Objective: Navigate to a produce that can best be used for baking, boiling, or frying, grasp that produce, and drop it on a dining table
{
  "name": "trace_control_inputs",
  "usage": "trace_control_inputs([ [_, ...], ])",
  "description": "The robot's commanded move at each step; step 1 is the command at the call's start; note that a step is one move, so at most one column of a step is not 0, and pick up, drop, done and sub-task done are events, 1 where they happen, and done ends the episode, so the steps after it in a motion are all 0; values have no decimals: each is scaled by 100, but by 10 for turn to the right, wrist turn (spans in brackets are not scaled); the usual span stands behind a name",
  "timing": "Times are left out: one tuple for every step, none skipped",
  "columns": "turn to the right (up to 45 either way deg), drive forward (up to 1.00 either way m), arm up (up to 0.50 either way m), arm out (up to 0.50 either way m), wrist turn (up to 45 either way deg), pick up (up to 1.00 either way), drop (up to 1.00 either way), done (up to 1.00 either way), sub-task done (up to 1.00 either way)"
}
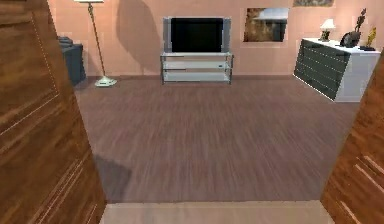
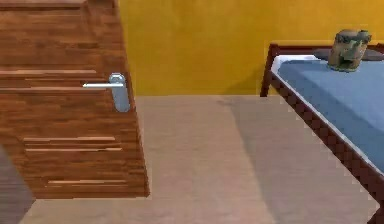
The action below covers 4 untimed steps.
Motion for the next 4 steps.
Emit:
trace_control_inputs([
  [0,70,0,0,0,0,0,0,0],
  [-300,0,0,0,0,0,0,0,0],
  [0,100,0,0,0,0,0,0,0],
  [0,100,0,0,0,0,0,0,0],
])
